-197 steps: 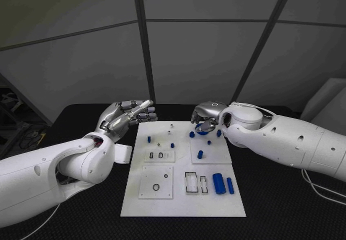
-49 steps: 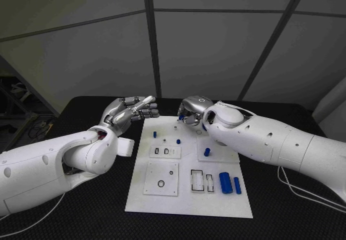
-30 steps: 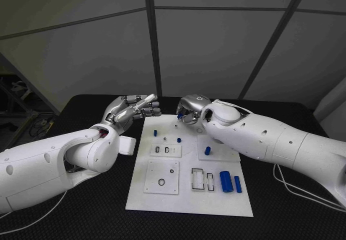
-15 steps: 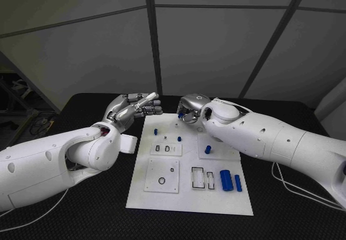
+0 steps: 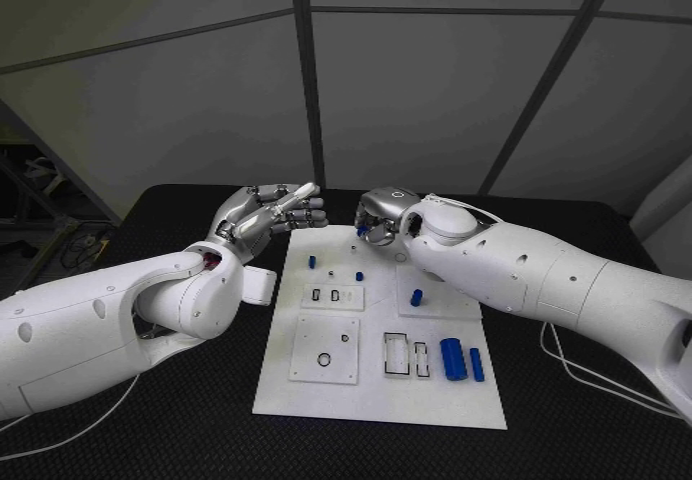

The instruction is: Assemble the parts on the task board

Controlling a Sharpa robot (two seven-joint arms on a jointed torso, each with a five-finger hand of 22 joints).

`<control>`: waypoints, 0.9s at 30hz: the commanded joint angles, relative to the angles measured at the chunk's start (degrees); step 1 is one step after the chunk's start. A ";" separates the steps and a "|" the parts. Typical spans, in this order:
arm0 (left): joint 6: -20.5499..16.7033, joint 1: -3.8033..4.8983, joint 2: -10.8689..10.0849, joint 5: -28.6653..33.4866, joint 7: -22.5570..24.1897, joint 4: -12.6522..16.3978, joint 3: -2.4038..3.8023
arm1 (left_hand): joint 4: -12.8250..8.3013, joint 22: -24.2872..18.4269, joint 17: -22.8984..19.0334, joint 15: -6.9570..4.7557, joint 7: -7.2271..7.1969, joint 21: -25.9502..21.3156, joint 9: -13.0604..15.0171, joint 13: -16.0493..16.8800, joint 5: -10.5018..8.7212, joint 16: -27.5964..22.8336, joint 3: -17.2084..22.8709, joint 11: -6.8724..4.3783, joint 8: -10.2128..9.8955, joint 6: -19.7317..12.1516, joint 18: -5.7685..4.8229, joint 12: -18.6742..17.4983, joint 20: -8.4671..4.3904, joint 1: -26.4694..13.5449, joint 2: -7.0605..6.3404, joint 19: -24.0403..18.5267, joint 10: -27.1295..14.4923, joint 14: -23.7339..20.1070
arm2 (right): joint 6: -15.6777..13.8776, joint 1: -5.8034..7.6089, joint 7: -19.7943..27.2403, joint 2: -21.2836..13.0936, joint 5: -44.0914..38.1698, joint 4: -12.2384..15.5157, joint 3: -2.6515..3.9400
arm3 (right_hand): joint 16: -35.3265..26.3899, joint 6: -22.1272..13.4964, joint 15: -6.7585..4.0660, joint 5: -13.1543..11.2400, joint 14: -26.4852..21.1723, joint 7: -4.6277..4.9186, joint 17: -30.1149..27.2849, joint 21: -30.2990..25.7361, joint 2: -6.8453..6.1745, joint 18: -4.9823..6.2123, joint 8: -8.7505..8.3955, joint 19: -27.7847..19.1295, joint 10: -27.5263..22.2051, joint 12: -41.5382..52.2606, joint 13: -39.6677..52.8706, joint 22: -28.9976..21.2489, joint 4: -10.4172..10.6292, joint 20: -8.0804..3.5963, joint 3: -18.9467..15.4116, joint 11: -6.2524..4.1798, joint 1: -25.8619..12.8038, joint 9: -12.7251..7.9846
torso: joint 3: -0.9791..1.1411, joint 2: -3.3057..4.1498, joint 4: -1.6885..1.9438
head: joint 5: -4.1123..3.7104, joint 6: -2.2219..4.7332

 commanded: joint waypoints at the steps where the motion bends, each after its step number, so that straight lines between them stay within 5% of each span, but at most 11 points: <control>1: 0.81 0.12 0.09 -0.21 0.19 0.13 0.06 | -0.01 -0.10 0.10 0.35 0.71 -0.33 -0.06 0.00 -0.11 -0.36 -0.35 0.37 -0.37 -0.19 -0.99 -0.30 0.28 -0.64 0.16 0.04 -0.22 -0.10 | 0.89 0.09 0.33 0.24 -0.01 -0.15 -0.02 | 0.30 -0.16 0.09 0.24 0.47 0.52 -0.07 0.07 -0.47 -0.22 -0.23 -0.19 -0.60 -0.30 -0.08 -0.09 0.03 0.08 0.36 0.06 0.03 -0.06 | -0.01 0.01 -0.03 | 0.09 -0.07; 11: 1.00 0.15 0.19 -0.21 0.02 0.08 0.06 | -0.01 -0.10 0.10 0.35 0.71 -0.33 -0.06 0.00 -0.11 -0.36 -0.35 0.37 -0.37 -0.19 -0.99 -0.30 0.28 -0.64 0.16 0.04 -0.22 -0.10 | 1.30 0.09 0.61 0.74 -0.01 -0.70 -0.02 | 0.52 -2.15 0.65 -0.58 0.30 1.09 -0.23 -0.60 -1.34 0.07 -1.15 -1.47 -2.98 -0.40 -0.36 -1.55 0.54 0.56 0.90 0.74 -0.30 -0.51 | -0.03 0.01 -0.02 | 0.10 -0.06; 18: 1.07 0.17 0.20 -0.21 -0.05 0.07 0.06 | -0.01 -0.12 0.11 0.35 0.71 -0.35 -0.06 0.01 -0.11 -0.39 -0.39 0.37 -0.40 -0.19 -0.99 -0.32 0.29 -0.66 0.18 0.05 -0.22 -0.09 | 2.12 0.09 0.83 0.85 0.47 -0.98 -0.02 | -0.51 -8.00 2.13 -0.99 -0.84 2.70 -2.26 -3.79 -3.13 1.30 -1.20 -6.36 -10.19 -0.30 -0.50 -7.92 0.93 1.90 0.58 2.50 -0.36 -1.43 | -0.03 -0.02 -0.08 | 0.26 -0.13; 27: 1.13 0.18 0.20 -0.21 -0.11 0.02 0.06 | 0.00 -0.12 0.11 0.35 0.71 -0.35 -0.06 0.01 -0.11 -0.39 -0.40 0.37 -0.40 -0.19 -0.99 -0.33 0.29 -0.67 0.18 0.05 -0.22 -0.09 | 2.64 0.09 0.98 0.78 0.75 -0.94 -0.03 | -1.04 -9.80 2.48 -0.96 -1.66 2.97 -3.52 -5.73 -3.45 1.96 -1.14 -8.85 -12.59 -0.11 -0.48 -11.36 1.06 2.36 -0.78 2.89 0.23 -1.35 | -0.03 0.00 -0.08 | 0.27 -0.17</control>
